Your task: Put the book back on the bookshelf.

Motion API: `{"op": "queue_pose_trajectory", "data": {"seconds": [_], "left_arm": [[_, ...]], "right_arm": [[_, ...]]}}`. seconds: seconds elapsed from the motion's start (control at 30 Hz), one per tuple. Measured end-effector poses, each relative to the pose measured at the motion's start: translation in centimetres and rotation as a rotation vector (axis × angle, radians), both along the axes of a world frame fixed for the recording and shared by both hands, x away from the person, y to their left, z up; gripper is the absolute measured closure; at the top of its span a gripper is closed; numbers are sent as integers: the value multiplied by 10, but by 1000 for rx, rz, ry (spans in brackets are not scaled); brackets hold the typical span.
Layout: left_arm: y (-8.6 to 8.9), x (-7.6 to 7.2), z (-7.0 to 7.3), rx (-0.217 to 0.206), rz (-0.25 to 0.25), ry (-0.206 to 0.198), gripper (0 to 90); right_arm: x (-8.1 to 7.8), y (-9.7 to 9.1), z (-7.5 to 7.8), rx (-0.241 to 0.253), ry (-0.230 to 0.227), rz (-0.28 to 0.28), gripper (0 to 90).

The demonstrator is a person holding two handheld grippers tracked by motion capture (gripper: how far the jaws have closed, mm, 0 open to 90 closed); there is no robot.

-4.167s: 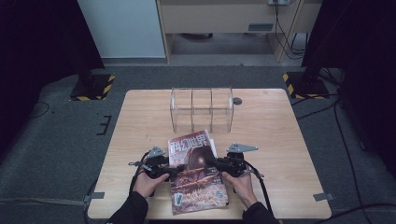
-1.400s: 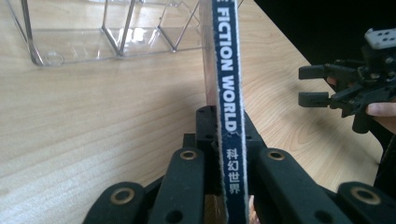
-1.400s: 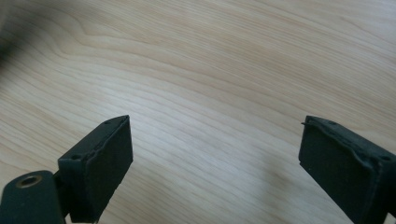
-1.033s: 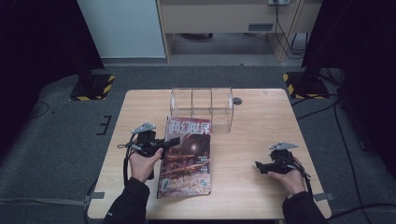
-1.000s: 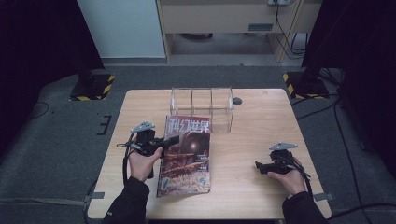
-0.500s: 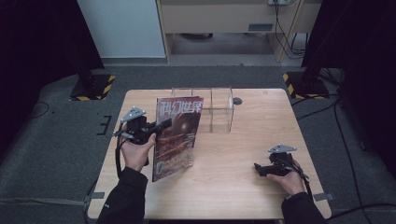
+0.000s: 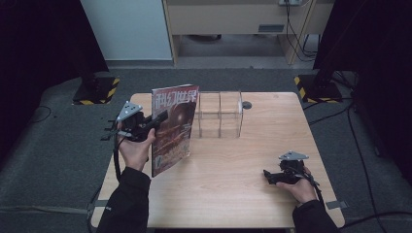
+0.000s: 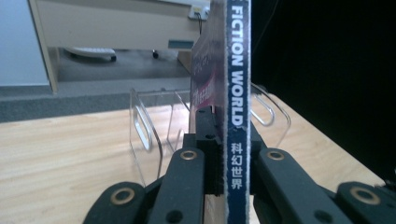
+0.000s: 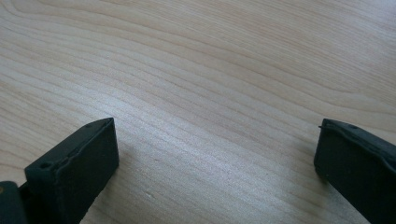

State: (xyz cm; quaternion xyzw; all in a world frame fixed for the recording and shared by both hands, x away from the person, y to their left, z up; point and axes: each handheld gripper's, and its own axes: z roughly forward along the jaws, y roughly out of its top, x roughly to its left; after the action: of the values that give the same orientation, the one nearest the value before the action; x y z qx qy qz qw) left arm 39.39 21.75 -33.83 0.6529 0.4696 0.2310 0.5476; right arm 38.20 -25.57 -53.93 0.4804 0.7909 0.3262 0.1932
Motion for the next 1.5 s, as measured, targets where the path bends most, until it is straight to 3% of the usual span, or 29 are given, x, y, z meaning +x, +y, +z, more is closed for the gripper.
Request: {"op": "queue_pose_trajectory", "data": {"seconds": [0.13, 0.47, 0.63, 1.0, 1.17, 1.3, 1.43, 1.5], "left_arm": [[-3, 12, 1, 3, 21, -36, 838], [-10, 44, -2, 14, 67, -36, 838], [-14, 61, -13, 17, 96, -30, 838], [-28, 84, -34, -9, 155, -80, 838], [-28, 86, -39, -23, 152, -96, 838], [-25, 80, -43, 5, 134, -107, 835], [-19, 73, -45, 10, 106, -96, 834], [-13, 66, -50, 25, 83, -71, 833]], "right_arm": [[0, 0, 0, -1, -1, 2, 3], [0, 0, 0, -1, -3, 2, 3], [1, 0, 0, -1, -4, 0, 3], [1, 0, 0, 0, -4, 0, 2], [1, 0, 0, 0, -4, 0, 3], [1, 0, 0, -1, -4, 0, 3], [1, 0, 0, -1, -5, 1, 3], [1, 0, 0, -1, -4, 0, 3]]}}
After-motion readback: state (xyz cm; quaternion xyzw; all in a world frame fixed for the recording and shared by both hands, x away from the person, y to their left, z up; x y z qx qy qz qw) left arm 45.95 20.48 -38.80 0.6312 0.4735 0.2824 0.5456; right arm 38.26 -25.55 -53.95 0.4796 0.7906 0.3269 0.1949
